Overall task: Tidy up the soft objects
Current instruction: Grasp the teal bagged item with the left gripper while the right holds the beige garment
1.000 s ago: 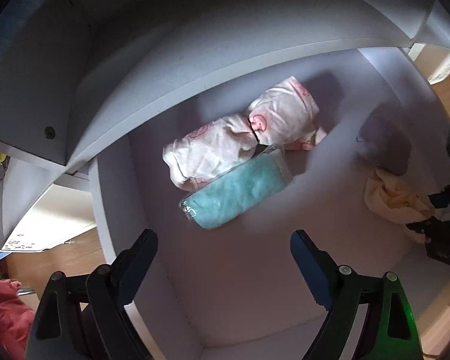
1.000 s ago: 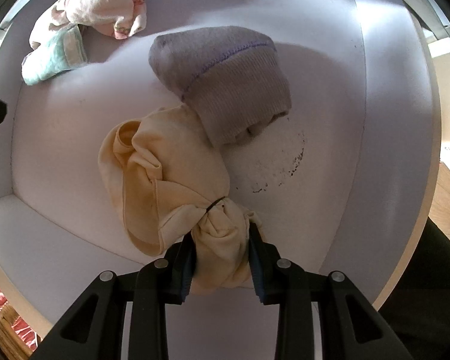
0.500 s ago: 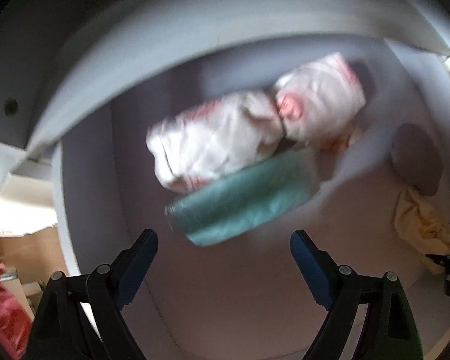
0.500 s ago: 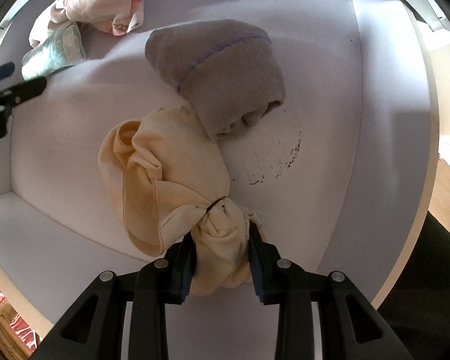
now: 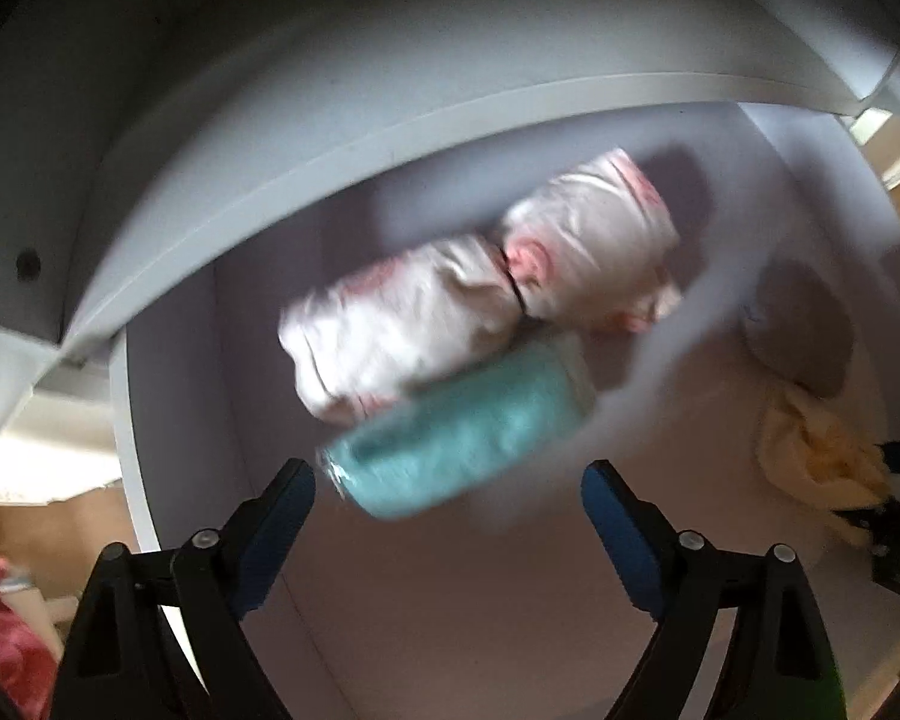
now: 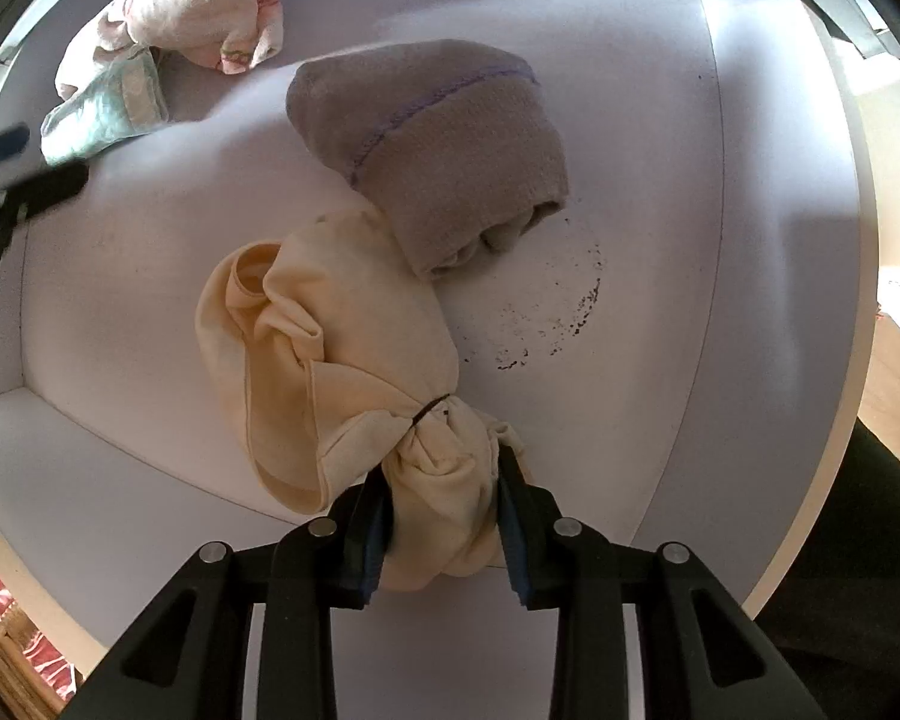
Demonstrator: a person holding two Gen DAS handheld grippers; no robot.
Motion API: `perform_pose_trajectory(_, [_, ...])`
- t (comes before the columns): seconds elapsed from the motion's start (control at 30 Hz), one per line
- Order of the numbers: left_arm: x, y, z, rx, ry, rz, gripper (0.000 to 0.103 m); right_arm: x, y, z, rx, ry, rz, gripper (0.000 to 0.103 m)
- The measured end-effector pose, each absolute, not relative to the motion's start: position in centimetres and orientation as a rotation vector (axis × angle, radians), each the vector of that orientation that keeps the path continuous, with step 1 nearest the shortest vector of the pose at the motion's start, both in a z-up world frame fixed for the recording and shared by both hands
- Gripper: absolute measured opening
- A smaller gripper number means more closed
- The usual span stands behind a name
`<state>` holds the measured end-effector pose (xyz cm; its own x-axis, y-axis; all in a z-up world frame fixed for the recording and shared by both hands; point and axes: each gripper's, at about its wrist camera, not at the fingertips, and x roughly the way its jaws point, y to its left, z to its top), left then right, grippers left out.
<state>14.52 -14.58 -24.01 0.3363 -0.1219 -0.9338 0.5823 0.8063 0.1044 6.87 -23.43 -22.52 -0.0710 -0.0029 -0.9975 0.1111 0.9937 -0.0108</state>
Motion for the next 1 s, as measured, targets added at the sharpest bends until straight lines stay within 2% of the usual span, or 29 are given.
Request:
perform_pose_trajectory(0.1, [15.5,-15.2,-25.3,0.466,1.181,-0.485,0.093,6.6,-23.6,-22.7,0.086,1.644,-0.095,0.032])
perform_pose_trajectory(0.13, [15.6,-15.2,-25.6,0.547,1.282,-0.469,0.093,6.5,-23.7,-22.7,0.086,1.647,-0.095,0.032])
perform_pose_trajectory(0.17, [15.7,-15.1,-26.1,0.544,1.31,-0.471,0.093,6.5,-23.7,-22.9,0.088,1.648,-0.096,0.032])
perform_pose_trajectory(0.3, [14.6,-14.1,-27.6,0.423,1.486,-0.524,0.091,7.1,-23.9,-23.1,0.104,1.654,-0.103,0.032])
perform_pose_trajectory(0.53, [13.0,-14.9,-25.5,0.431,1.408,-0.5,0.091,7.4,-24.5,-23.3,0.119,1.655,-0.11,0.032])
perform_pose_trajectory(0.67, [13.4,-16.7,-25.0,0.536,1.308,-0.484,0.093,7.1,-24.5,-23.4,0.113,1.651,-0.108,0.032])
perform_pose_trajectory(0.8, [12.8,-18.8,-25.8,0.638,1.282,-0.527,0.092,6.8,-24.1,-23.4,0.101,1.648,-0.108,0.032])
perform_pose_trajectory(0.83, [12.7,-19.0,-25.9,0.64,1.291,-0.534,0.091,6.7,-24.0,-23.4,0.097,1.648,-0.107,0.032])
perform_pose_trajectory(0.9, [12.4,-19.7,-26.5,0.638,1.326,-0.539,0.075,6.7,-23.7,-23.5,0.087,1.649,-0.108,0.032])
perform_pose_trajectory(0.93, [12.4,-19.6,-26.6,0.623,1.336,-0.548,0.071,6.7,-23.6,-23.5,0.085,1.65,-0.11,0.032])
perform_pose_trajectory(1.0, [12.1,-19.9,-26.4,0.585,1.363,-0.557,0.055,6.7,-23.5,-23.6,0.087,1.651,-0.115,0.032])
